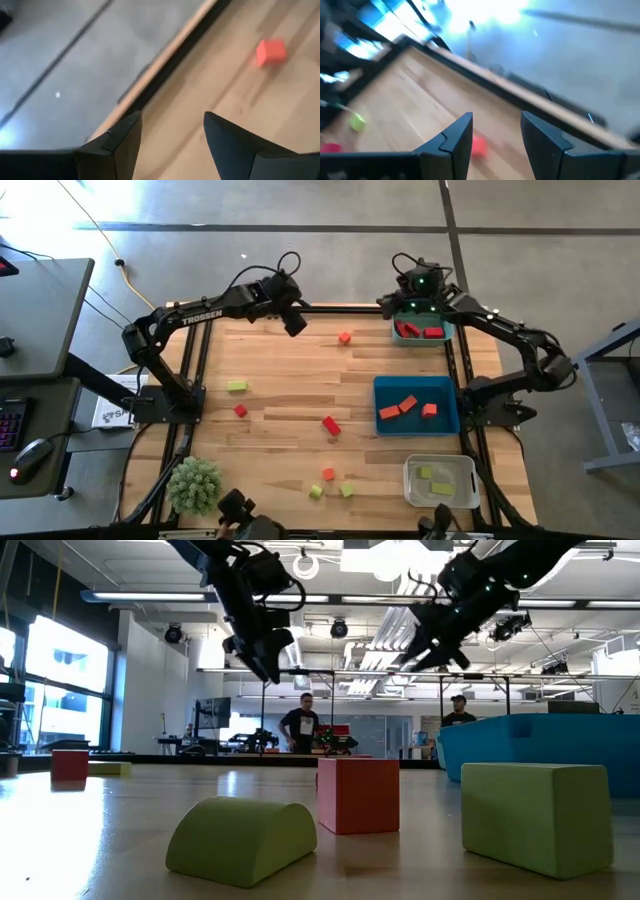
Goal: Sort & place blocks by color
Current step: Put the orange wooden block into the blue bin
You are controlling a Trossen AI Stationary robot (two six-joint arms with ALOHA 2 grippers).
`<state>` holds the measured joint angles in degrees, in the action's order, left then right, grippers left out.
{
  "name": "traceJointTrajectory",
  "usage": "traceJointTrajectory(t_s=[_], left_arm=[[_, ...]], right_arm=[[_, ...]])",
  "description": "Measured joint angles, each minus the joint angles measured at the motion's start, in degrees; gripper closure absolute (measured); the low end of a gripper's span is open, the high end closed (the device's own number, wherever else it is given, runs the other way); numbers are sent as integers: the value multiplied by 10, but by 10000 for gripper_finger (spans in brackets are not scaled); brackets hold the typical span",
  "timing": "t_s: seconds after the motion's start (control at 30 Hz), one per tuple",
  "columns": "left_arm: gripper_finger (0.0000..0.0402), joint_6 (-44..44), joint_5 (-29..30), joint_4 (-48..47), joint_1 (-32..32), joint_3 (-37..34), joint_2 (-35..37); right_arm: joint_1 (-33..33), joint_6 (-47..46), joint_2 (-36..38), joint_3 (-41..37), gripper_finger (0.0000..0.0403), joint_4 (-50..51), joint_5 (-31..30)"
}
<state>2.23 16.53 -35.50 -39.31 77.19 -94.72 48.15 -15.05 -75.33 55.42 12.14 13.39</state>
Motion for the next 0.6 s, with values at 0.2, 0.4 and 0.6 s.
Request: traceJointTrajectory(t_s=[0.2, 0.4, 0.6], left_arm=[[200, -6, -12, -56, 0, 0, 0], [200, -6, -56, -58, 0, 0, 0], [200, -2, -70, -57, 0, 0, 0]], right_arm=[[-38, 41, 0, 0, 249, -129, 1], [-65, 74, 0, 0, 249, -195, -49], [-80, 76, 0, 0, 246, -221, -70]])
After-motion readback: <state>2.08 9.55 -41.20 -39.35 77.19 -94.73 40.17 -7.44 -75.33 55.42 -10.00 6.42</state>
